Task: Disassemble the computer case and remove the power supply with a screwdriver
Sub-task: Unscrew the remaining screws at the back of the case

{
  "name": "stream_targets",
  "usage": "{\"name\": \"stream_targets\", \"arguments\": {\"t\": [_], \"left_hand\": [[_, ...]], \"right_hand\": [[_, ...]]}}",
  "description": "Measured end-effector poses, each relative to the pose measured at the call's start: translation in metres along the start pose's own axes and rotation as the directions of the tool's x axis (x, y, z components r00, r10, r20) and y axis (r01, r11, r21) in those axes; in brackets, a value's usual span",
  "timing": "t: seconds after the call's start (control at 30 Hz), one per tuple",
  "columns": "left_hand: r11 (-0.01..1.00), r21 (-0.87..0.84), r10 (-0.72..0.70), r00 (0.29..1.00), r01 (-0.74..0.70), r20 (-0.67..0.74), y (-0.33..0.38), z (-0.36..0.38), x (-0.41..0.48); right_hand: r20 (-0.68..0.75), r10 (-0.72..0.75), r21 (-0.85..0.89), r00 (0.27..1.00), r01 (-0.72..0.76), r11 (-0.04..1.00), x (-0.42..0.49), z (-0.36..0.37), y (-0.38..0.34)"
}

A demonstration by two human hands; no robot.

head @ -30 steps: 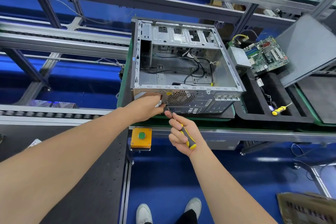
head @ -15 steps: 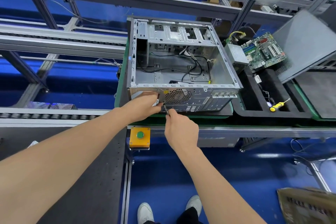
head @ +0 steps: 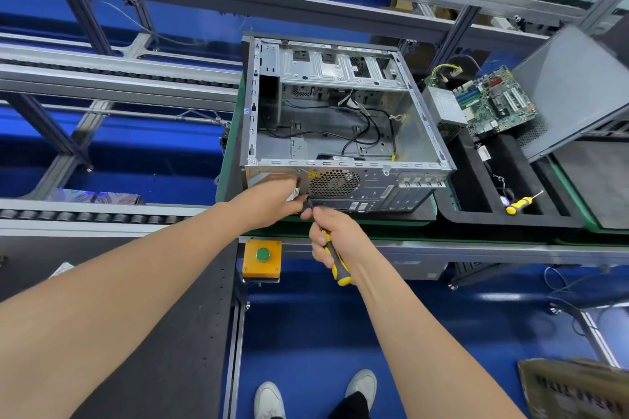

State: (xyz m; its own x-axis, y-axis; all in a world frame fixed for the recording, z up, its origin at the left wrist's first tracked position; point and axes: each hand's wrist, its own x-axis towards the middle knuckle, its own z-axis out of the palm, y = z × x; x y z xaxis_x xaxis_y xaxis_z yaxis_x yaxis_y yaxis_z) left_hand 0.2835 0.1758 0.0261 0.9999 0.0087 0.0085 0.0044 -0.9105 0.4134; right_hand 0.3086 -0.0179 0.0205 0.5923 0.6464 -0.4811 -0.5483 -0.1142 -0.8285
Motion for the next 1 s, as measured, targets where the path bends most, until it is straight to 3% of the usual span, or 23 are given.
{"name": "stream_targets", "arguments": {"t": [0.07,0.1,0.17,0.23,0.3,0.37,0.4,0.47,0.53,0.57,0.6,0.67,0.77,0.83,0.9,1.0], "left_hand": [[1.000,0.020,-0.017,1.000,0.016,0.013,0.000,-0.001,0.001],[1.000,0.016,-0.023,1.000,0.022,0.014,-0.001,0.000,0.001],[1.000,-0.004,-0.030,0.999,0.030,0.015,0.000,0.000,0.001],[0.999,-0.010,-0.046,0.999,0.046,0.022,0.001,-0.001,0.001],[0.998,-0.007,-0.066,0.997,0.066,0.032,0.003,-0.002,0.000],[0.998,-0.012,-0.068,0.997,0.069,0.037,0.004,-0.002,0.000],[0.998,-0.009,-0.065,0.997,0.066,0.039,0.004,-0.002,0.000],[0.999,-0.013,-0.049,0.998,0.049,0.044,0.004,-0.003,0.000],[0.999,-0.040,-0.033,0.998,0.035,0.055,0.003,-0.004,0.000],[0.998,-0.050,-0.036,0.997,0.039,0.063,0.003,-0.004,0.000],[0.997,-0.055,-0.046,0.997,0.050,0.069,0.002,-0.004,0.000],[0.996,-0.051,-0.068,0.996,0.071,0.063,0.001,-0.003,0.001],[0.997,-0.024,-0.076,0.995,0.077,0.057,-0.001,-0.002,0.001],[0.996,-0.022,-0.081,0.995,0.082,0.058,-0.001,-0.002,0.001],[0.996,-0.031,-0.086,0.995,0.088,0.058,0.000,-0.003,0.000],[0.995,-0.035,-0.092,0.994,0.094,0.055,0.001,-0.004,-0.001]], "right_hand": [[-0.119,-0.120,-0.356,0.986,0.071,0.932,-0.002,0.007,-0.002],[-0.170,-0.209,-0.552,0.963,0.083,0.830,-0.005,0.010,-0.003],[-0.192,-0.401,-0.889,0.896,0.015,0.458,-0.008,0.016,-0.003],[-0.143,-0.509,-0.990,0.849,-0.124,0.072,-0.008,0.021,0.001],[-0.132,-0.562,-0.980,0.816,-0.192,-0.048,-0.006,0.026,0.005],[-0.164,-0.579,-0.981,0.799,-0.192,0.014,-0.004,0.024,0.006],[-0.183,-0.558,-0.983,0.809,-0.143,0.114,-0.004,0.021,0.005],[-0.212,-0.407,-0.875,0.888,0.013,0.484,-0.004,0.013,0.000],[-0.156,-0.166,-0.512,0.974,0.064,0.857,-0.002,0.005,-0.004],[-0.103,-0.062,-0.297,0.993,0.029,0.954,-0.002,0.001,-0.005],[-0.041,0.011,-0.104,0.999,-0.015,0.994,-0.002,-0.002,-0.006],[0.101,0.096,0.165,0.990,-0.112,0.980,-0.003,-0.005,-0.004],[0.291,0.118,0.444,0.949,-0.244,0.862,-0.001,-0.005,0.003],[0.328,0.076,0.592,0.942,-0.267,0.761,-0.001,-0.001,0.008],[0.279,0.048,0.629,0.959,-0.220,0.746,0.001,0.003,0.011],[0.118,0.030,0.462,0.993,-0.081,0.883,0.002,0.008,0.009]]}}
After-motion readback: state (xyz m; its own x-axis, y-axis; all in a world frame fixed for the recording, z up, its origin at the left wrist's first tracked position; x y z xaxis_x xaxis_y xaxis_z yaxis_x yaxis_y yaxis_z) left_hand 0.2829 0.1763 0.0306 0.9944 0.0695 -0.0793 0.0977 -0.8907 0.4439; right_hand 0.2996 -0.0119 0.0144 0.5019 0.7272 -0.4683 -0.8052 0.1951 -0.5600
